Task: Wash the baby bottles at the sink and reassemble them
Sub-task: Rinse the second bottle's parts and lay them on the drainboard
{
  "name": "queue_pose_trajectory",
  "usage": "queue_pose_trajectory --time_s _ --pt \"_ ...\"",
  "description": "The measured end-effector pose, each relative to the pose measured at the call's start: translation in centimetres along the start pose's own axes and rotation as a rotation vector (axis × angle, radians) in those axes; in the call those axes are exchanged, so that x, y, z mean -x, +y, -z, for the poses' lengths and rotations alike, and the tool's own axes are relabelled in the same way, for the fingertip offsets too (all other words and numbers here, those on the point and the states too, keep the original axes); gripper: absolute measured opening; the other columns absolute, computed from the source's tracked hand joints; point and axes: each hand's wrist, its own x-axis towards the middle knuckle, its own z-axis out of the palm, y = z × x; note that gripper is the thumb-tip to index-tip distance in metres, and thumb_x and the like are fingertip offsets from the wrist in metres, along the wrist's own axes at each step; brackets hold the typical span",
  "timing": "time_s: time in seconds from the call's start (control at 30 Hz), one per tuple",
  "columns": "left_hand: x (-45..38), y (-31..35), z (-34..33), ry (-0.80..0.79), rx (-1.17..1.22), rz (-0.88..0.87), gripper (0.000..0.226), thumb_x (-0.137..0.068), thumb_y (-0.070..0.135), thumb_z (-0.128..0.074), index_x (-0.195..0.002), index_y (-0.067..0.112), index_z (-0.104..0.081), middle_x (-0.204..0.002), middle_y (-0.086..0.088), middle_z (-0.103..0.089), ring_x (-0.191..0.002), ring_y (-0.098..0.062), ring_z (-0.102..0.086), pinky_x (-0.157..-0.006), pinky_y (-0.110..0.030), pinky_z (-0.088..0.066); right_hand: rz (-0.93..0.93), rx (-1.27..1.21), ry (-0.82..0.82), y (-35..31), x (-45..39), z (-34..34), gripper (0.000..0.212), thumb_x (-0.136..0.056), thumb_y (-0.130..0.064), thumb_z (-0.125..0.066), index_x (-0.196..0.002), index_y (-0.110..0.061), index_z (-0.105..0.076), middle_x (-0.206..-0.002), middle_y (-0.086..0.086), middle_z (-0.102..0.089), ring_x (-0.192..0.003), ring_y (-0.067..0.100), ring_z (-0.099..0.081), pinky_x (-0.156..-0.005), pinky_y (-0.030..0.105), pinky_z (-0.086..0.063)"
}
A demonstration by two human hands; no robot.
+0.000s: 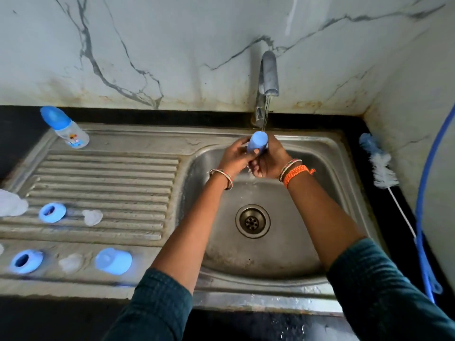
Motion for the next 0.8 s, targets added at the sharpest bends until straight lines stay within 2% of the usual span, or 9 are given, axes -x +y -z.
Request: queue_pose_trajectory --time_s 0.1,0.23,0.37,0.43,0.57,0.63,0.67,0.73,0.8 --pt "1.2 0.2 0.6 0.054 -0.04 0.033 0.048 -0.085 -0.007 -0.061 -0.131 0.0 -0.048 -0.084 -0.004 -0.067 -0.071 -0.016 -0.056 -0.066 -0.027 -0.05 0.029 0.248 0.165 0.6 1.0 -0.2 0.053 -0.093 -0.06 -0.03 -0.099 -0.015 -0.056 -0.086 0.009 -0.059 -0.069 0.02 -0.056 -0.061 0.028 -0.048" --pt "3.0 0.2 0.8 0.005 -0.118 0.037 0.044 -0.086 0.003 -0.066 -0.128 0.004 -0.053 -0.098 -0.013 -0.062 -0.087 -0.024 -0.058 -0.071 -0.027 -0.05 0.237 0.268 0.292 0.8 2.8 -0.5 0.033 -0.1 -0.041 -0.039 -0.111 -0.014 -0.055 -0.111 0.018 -0.062 -0.074 0.022 -0.061 -0.059 0.03 -0.052" --pt "4.8 1.0 0.9 0.008 -0.216 -0.009 0.044 -0.085 0.007 -0.067 -0.127 0.005 -0.055 -0.103 -0.016 -0.065 -0.085 -0.022 -0.061 -0.071 -0.029 -0.051 0.263 0.364 0.204 1.3 5.1 -1.2 0.033 -0.088 -0.044 -0.06 -0.102 -0.014 -0.062 -0.1 0.014 -0.066 -0.076 0.021 -0.064 -0.062 0.028 -0.056" --pt "6.1 1.5 1.8 -0.052 -0.304 -0.052 0.044 -0.086 0.004 -0.066 -0.128 0.005 -0.054 -0.111 -0.015 -0.064 -0.08 -0.012 -0.061 -0.064 -0.015 -0.051 0.307 0.535 0.231 1.9 6.1 -2.1 0.023 -0.086 -0.033 -0.066 -0.097 -0.013 -0.063 -0.098 0.016 -0.067 -0.072 0.02 -0.064 -0.063 0.027 -0.055" --pt "9.3 2.4 6.1 -0.06 -0.4 -0.06 0.046 -0.089 -0.007 -0.055 -0.134 0.001 -0.048 -0.125 -0.017 -0.057 -0.105 -0.021 -0.057 -0.065 -0.011 -0.042 0.251 0.661 0.188 3.8 6.1 -4.9 0.043 -0.084 -0.038 -0.069 -0.113 -0.007 -0.061 -0.103 0.015 -0.065 -0.086 0.024 -0.063 -0.072 0.033 -0.054" --pt "11.0 2.9 9.4 0.008 -0.433 -0.076 0.043 -0.09 -0.011 -0.05 -0.131 -0.001 -0.05 -0.118 -0.018 -0.058 -0.095 -0.016 -0.057 -0.064 -0.012 -0.045 0.309 0.937 0.301 5.4 5.6 -6.7 0.045 -0.082 -0.043 -0.069 -0.103 -0.004 -0.065 -0.098 0.015 -0.065 -0.091 0.027 -0.062 -0.075 0.034 -0.051" --pt "11.8 3.2 11.1 0.047 -0.45 -0.083 0.041 -0.09 -0.011 -0.049 -0.129 -0.002 -0.053 -0.118 -0.019 -0.06 -0.093 -0.016 -0.058 -0.068 -0.013 -0.047 0.421 1.007 0.467 6.3 5.2 -7.3 0.045 -0.083 -0.045 -0.068 -0.096 -0.001 -0.066 -0.095 0.018 -0.066 -0.091 0.032 -0.062 -0.072 0.035 -0.047" --pt "13.2 3.9 14.5 0.117 -0.461 -0.111 0.036 -0.09 -0.009 -0.048 -0.125 -0.003 -0.056 -0.121 -0.019 -0.062 -0.097 -0.015 -0.059 -0.075 -0.014 -0.048 0.621 0.915 0.754 8.0 4.9 -8.3 0.045 -0.084 -0.045 -0.066 -0.09 0.0 -0.066 -0.093 0.022 -0.068 -0.093 0.038 -0.062 -0.071 0.035 -0.043" --pt "14.3 4.6 17.4 0.142 -0.456 -0.116 0.033 -0.092 -0.005 -0.048 -0.124 -0.002 -0.057 -0.117 -0.016 -0.063 -0.096 -0.014 -0.056 -0.068 -0.008 -0.045 0.416 0.963 0.626 9.6 4.5 -9.4 0.043 -0.082 -0.038 -0.07 -0.091 0.003 -0.063 -0.083 0.021 -0.069 -0.082 0.034 -0.067 -0.069 0.034 -0.05"
